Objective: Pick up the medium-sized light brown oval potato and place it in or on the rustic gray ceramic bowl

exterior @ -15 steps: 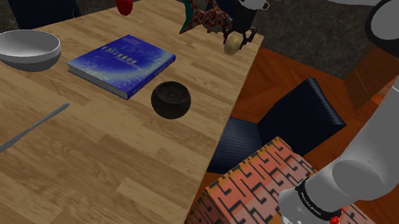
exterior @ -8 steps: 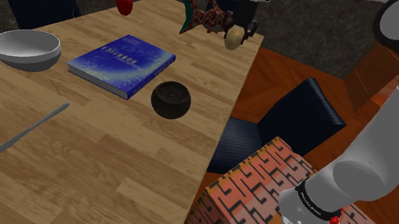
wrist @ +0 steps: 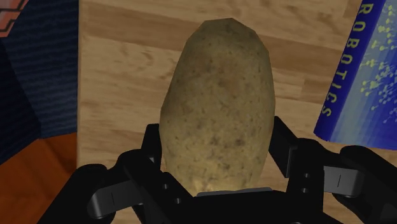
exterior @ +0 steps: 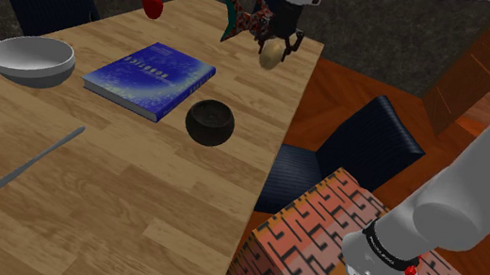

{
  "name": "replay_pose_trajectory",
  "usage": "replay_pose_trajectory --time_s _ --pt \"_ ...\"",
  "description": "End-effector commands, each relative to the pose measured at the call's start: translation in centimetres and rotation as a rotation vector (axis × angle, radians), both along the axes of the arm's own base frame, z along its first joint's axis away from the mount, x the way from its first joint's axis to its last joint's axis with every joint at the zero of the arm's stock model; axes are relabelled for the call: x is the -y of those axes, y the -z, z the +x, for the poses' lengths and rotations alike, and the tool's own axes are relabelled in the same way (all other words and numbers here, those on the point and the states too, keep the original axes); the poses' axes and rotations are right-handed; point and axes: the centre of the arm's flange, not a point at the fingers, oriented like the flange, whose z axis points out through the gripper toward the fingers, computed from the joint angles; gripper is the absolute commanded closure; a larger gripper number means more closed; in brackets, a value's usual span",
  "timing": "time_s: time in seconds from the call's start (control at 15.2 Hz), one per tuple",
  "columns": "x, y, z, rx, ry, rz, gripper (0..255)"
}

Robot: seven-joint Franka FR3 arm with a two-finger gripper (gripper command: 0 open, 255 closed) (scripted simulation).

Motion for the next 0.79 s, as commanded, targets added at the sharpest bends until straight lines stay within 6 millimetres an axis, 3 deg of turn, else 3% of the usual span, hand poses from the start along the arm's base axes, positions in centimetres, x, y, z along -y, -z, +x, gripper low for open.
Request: replay_pose_trajectory --time_s 0.0,0.73 --pt "-2.4 0.0 -0.7 0.000 0.002 0.000 255" --pt "-16.4 0.0 -4.5 0.000 0.002 0.000 255"
